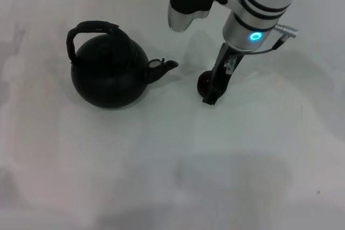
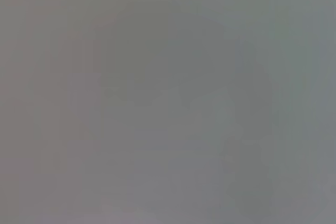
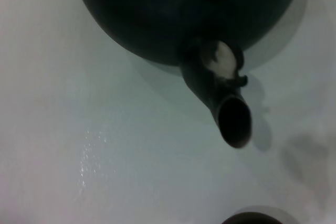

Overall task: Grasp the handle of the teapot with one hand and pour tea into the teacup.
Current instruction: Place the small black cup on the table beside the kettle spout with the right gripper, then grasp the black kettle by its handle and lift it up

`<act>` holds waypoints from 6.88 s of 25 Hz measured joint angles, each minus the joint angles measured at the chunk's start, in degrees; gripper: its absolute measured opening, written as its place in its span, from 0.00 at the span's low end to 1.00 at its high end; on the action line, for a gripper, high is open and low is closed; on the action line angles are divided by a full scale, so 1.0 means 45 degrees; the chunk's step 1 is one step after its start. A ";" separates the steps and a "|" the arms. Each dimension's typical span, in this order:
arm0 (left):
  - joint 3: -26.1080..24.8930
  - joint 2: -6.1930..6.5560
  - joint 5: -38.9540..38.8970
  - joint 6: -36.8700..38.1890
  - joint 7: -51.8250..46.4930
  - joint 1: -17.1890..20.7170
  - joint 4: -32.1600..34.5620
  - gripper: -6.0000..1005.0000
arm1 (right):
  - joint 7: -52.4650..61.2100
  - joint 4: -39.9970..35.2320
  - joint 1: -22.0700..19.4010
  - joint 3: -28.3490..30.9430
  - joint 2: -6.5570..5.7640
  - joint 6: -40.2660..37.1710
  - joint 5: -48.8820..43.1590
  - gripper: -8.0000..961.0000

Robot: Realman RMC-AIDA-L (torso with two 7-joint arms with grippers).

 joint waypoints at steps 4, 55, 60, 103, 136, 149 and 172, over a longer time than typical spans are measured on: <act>0.0021 0.0005 0.0011 0.0001 0.0000 0.0038 0.0000 0.87 | 0.0005 0.0002 0.0013 -0.0613 0.0001 0.0486 0.0635 0.76; -0.0021 0.0062 -0.0036 0.0001 0.0000 0.0191 0.0000 0.87 | -0.0164 -0.1184 -0.0606 -0.0098 -0.0150 0.0748 0.1193 0.88; -0.0034 0.0062 -0.0037 0.0001 0.0000 0.0198 0.0000 0.87 | -0.0307 -0.1300 -0.1099 0.1212 -0.0190 0.0699 0.0512 0.88; 0.0115 -0.0303 -0.0067 0.2273 -0.0120 0.1018 0.0148 0.87 | -2.8662 0.7080 -0.5670 1.7323 0.0001 0.2204 2.0415 0.74; 0.0790 -0.0325 0.7054 0.4603 -0.2404 0.3214 0.0497 0.87 | -2.8578 0.6036 -0.5372 1.7602 -0.0023 0.3559 2.1758 0.74; 0.0787 -0.0388 0.7065 0.3628 -0.2399 0.2405 0.0518 0.87 | -2.8541 0.6068 -0.5548 1.7560 -0.0020 0.3509 2.1756 0.74; 0.0650 -0.0306 0.7028 0.2454 -0.2323 0.1313 0.0507 0.86 | -2.8525 0.6096 -0.5466 1.7676 -0.0022 0.3583 2.1756 0.74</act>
